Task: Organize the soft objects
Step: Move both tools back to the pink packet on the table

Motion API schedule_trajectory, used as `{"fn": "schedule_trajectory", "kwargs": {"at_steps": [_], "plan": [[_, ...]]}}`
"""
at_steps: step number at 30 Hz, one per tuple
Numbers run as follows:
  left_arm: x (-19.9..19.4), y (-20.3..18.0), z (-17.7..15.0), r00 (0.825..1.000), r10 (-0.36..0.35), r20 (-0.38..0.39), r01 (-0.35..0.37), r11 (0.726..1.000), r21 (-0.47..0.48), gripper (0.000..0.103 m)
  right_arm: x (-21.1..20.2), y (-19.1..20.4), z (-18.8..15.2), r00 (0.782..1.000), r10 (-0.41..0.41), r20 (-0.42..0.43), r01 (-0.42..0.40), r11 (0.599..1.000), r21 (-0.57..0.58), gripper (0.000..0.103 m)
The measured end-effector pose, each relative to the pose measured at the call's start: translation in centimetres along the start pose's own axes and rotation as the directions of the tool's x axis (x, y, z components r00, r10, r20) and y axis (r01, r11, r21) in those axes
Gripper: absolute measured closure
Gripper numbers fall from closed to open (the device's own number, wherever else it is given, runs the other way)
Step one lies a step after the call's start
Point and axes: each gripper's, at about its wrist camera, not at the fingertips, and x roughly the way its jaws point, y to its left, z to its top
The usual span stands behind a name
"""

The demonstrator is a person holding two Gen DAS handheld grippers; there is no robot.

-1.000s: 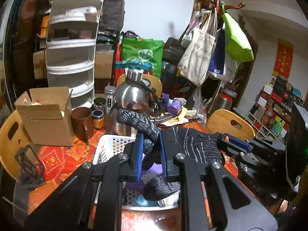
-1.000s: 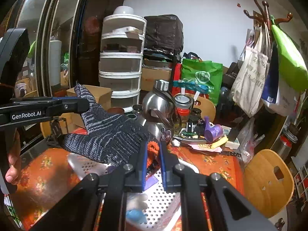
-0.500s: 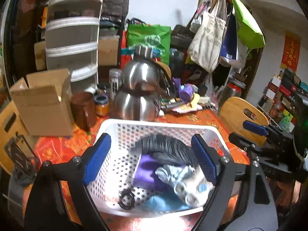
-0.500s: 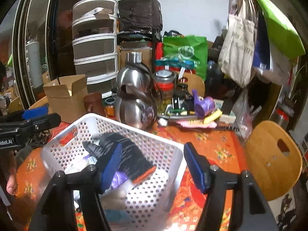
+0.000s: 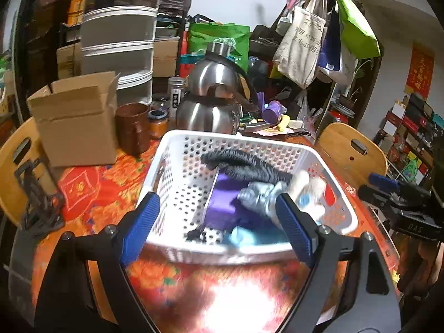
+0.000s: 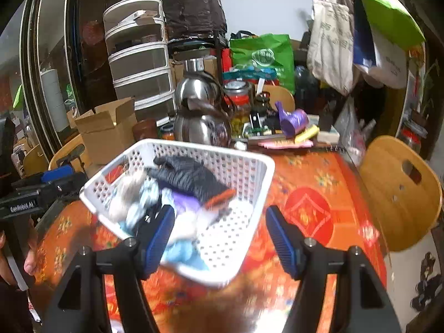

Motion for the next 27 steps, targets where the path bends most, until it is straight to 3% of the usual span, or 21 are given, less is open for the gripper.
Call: {"fn": "schedule_trajectory", "kwargs": {"at_steps": [6,12,20,27], "plan": [[-2.9,1.2,-3.9,0.999,0.039,-0.025,-0.039,0.999,0.014,0.019,-1.2,0.3,-4.7,1.0,0.004,-0.021,-0.003,0.999,0.041,0.032],[-6.3,2.5,-10.3,0.996,0.083,-0.028,-0.083,0.996,0.032,0.019,-3.2,1.8,-11.1,0.999,-0.002,-0.045,0.007,0.994,0.105,0.032],[-11.9,4.9,-20.7,0.996,0.082,-0.025,-0.082,0.997,-0.01,0.019,-6.4,9.2,-19.7,0.998,0.042,-0.053,-0.037,0.996,0.082,0.032],[-13.7,5.2,-28.4,0.997,0.027,-0.075,-0.028,0.999,-0.016,0.019,-6.9,14.8,-23.7,0.989,0.133,-0.067,-0.131,0.991,0.032,0.032]]}}
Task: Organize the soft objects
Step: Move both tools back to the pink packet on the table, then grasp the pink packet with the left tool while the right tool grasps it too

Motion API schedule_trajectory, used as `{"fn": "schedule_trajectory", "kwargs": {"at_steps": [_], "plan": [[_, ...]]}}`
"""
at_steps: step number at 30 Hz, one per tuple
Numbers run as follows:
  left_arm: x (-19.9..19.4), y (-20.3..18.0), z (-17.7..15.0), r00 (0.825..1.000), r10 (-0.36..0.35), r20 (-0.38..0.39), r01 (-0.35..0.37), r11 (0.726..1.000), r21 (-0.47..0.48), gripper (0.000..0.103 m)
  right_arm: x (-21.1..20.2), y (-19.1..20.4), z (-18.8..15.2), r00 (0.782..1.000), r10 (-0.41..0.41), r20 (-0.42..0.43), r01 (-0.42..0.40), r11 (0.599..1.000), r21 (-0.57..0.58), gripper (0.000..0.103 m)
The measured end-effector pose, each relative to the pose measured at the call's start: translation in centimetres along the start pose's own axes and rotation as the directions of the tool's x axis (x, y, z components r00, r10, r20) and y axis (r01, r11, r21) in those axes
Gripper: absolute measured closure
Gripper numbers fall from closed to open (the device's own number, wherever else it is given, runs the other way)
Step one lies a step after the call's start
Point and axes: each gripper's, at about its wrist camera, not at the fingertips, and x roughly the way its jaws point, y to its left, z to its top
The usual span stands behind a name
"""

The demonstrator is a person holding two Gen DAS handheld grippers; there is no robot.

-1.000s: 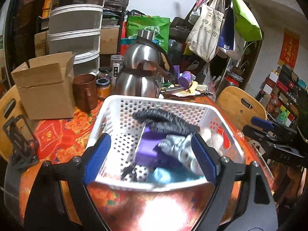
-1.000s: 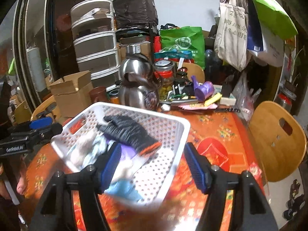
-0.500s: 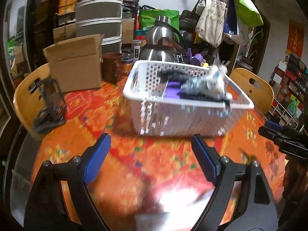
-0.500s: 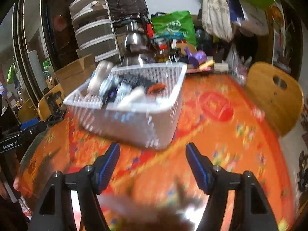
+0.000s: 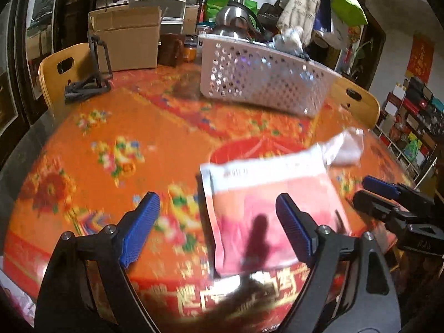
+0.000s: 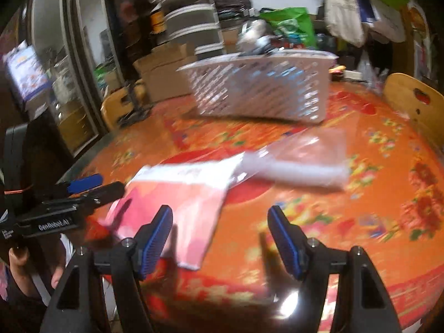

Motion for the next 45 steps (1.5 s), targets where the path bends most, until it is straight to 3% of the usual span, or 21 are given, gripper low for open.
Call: {"fn": "schedule_trajectory", "kwargs": {"at_steps": [3,8,16,20,30,38,45], "plan": [[0.1,-0.2,-1.4,1.0,-0.015,-0.01,0.015,1.0,0.005,0.019,0.9,1.1,-0.6,0.999,0.019,-0.033,-0.02,1.0,-0.021,0.034],[0.5,-0.3,-2.6,1.0,-0.016,-0.002,0.016,1.0,0.027,0.018,1.6,1.9,-0.9,0.999,0.023,-0.048,-0.025,0.998,-0.056,0.049],[1.1,-1.5,-2.0,0.998,-0.057,0.001,0.056,0.996,0.073,0.017,2.0,2.6,-1.1,0.997,0.053,-0.049,-0.057,0.993,-0.099,0.069],[1.0,-2.3,-2.0,0.994,-0.105,0.006,0.104,0.99,0.1,0.046,1.9,2.7,-1.3,0.998,0.051,-0.045,-0.057,0.991,-0.121,0.077],[-0.2,-3.4,-2.7,0.995,-0.096,0.017,0.094,0.99,0.101,0.068,1.6,3.5,-1.8,0.997,0.072,-0.036,-0.077,0.983,-0.165,0.095],[-1.5,-2.9,-3.0,0.994,-0.097,0.042,0.094,0.992,0.082,0.078,0.9,4.1,-1.9,0.995,0.095,-0.032,-0.099,0.979,-0.181,0.096],[-3.0,-3.3,-2.3,0.992,-0.086,0.091,0.078,0.993,0.087,0.085,-0.7,3.7,-1.1,0.994,0.106,0.02,-0.1,0.978,-0.181,0.097]]}}
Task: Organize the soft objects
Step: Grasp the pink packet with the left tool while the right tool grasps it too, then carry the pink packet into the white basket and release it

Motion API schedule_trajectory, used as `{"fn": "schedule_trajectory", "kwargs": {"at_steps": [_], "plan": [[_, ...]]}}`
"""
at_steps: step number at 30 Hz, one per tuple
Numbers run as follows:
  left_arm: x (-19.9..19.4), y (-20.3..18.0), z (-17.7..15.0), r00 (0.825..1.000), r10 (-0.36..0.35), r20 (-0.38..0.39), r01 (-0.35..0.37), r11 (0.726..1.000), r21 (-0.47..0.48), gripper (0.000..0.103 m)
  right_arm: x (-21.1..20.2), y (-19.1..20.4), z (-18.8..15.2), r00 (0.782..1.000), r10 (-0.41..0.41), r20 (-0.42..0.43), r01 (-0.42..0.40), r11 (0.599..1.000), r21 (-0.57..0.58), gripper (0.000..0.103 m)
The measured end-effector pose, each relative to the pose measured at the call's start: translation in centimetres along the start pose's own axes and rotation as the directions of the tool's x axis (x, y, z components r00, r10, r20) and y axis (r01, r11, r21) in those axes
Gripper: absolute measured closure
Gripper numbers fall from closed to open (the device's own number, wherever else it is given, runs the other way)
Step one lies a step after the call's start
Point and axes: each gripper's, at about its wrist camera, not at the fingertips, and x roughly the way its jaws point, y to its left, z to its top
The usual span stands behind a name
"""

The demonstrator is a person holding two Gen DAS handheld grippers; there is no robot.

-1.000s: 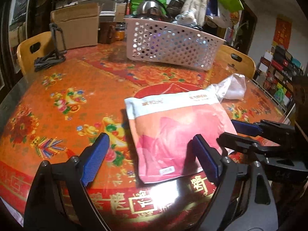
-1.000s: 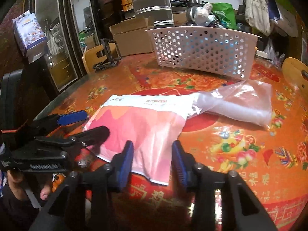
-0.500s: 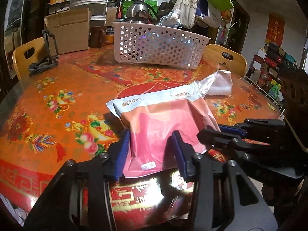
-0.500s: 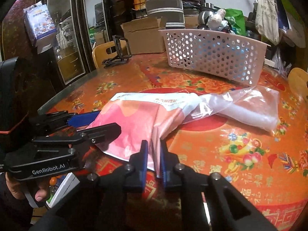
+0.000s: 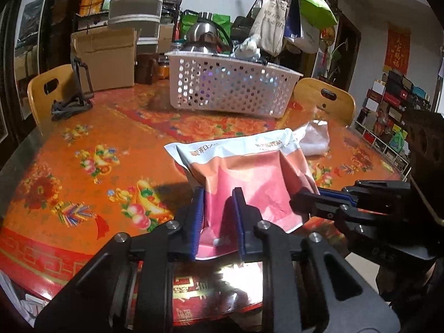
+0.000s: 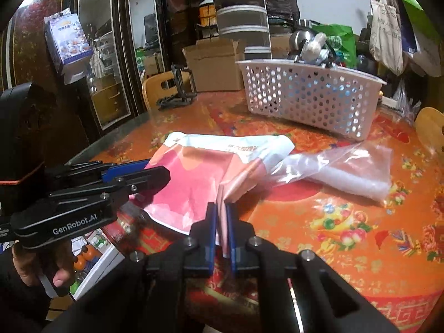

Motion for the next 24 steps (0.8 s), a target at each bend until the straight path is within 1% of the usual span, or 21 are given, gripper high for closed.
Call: {"fn": "schedule_trajectory", "kwargs": {"at_steps": [10,18,24], "plan": [[-1.0,-2.7,3.6,0.997,0.035,0.071,-0.04,0.997,0.067,0.091,-2.1,-1.5,2.1,0.998,-0.031,0.062,0.031,1.0,0.003,0.097],[-0.5,-4.7,7.7,0.994,0.008,0.113,-0.02,0.994,0.104,0.092,-2.9,-3.7,4.9,0.993,-0.071,0.098,0.071,0.997,0.001,0.097],[0.5,-5.5,11.9,0.989,-0.026,0.145,0.009,0.994,0.113,0.092,-3.5,-5.6,8.4,0.987,-0.096,0.127,0.098,0.995,-0.015,0.097]]}}
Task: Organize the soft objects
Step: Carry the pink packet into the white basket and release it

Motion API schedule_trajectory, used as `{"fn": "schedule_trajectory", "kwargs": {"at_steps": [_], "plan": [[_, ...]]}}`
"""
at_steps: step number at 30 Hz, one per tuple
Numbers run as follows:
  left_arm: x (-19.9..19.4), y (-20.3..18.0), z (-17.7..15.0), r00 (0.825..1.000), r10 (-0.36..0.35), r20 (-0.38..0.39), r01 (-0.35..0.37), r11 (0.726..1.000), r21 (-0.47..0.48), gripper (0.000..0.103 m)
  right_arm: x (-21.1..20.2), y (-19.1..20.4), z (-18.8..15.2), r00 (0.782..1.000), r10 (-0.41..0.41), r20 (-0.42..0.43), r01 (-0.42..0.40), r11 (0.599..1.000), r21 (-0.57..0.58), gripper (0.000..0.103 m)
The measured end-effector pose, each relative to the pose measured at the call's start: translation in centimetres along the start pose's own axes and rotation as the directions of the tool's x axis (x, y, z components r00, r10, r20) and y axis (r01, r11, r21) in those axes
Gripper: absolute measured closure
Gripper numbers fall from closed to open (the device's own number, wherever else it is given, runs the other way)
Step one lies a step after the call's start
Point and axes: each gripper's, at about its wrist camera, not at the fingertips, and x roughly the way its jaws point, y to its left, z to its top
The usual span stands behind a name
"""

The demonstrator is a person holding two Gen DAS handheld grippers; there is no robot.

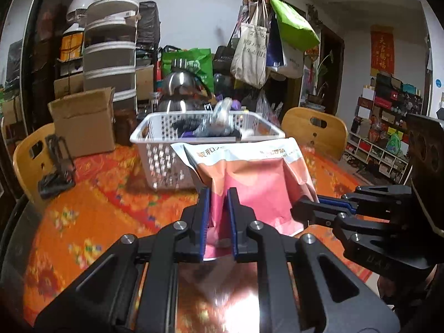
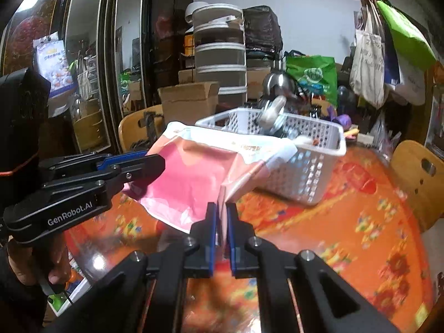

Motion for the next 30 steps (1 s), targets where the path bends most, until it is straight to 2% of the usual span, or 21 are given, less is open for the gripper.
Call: {"fn": "schedule_trajectory", "kwargs": {"at_steps": [6,15,19,23,24,25,26,27,28,29,30], "plan": [[2.4,-0.1,5.3,0.999,-0.02,0.025,0.02,1.0,0.011,0.092,1.2,-3.0,5.4,0.999,-0.04,0.019,0.04,0.999,-0.011,0.097],[8.4,1.5,16.1,0.998,-0.053,0.018,0.052,0.999,0.016,0.092,4.1,-7.7,14.8,0.997,-0.071,0.016,0.071,0.997,-0.002,0.097],[11.4,1.9,19.7,0.999,-0.044,-0.01,0.044,0.999,0.021,0.092,6.0,-9.3,17.0,0.995,-0.105,-0.002,0.105,0.994,0.003,0.097],[14.9,2.4,21.7,0.998,-0.02,-0.055,0.021,1.0,0.02,0.091,8.4,-10.7,17.9,0.994,-0.109,-0.032,0.11,0.994,0.019,0.097],[15.6,2.6,21.8,0.997,-0.02,-0.069,0.021,1.0,0.013,0.089,9.1,-11.0,17.9,0.992,-0.121,-0.04,0.122,0.992,0.017,0.095],[16.9,2.9,21.8,0.995,-0.023,-0.102,0.023,1.0,0.006,0.078,9.9,-11.5,17.9,0.988,-0.143,-0.066,0.145,0.989,0.021,0.092],[17.7,3.2,21.6,0.992,-0.016,-0.124,0.017,1.0,0.003,0.06,10.3,-11.8,17.7,0.986,-0.146,-0.082,0.149,0.988,0.033,0.086],[18.5,3.4,21.3,0.989,-0.01,-0.15,0.011,1.0,0.002,0.047,10.7,-12.3,17.5,0.986,-0.144,-0.089,0.149,0.987,0.056,0.082],[19.3,3.7,20.7,0.986,0.008,-0.165,-0.009,1.0,-0.004,0.027,10.7,-12.7,17.3,0.985,-0.15,-0.088,0.156,0.986,0.066,0.067],[19.6,3.9,20.2,0.986,0.026,-0.162,-0.026,1.0,0.002,0.023,10.7,-13.0,17.1,0.983,-0.16,-0.089,0.167,0.984,0.069,0.05],[19.6,4.0,19.6,0.987,0.044,-0.152,-0.043,0.999,0.009,0.023,10.8,-13.2,16.8,0.982,-0.165,-0.09,0.172,0.983,0.069,0.045]]}}
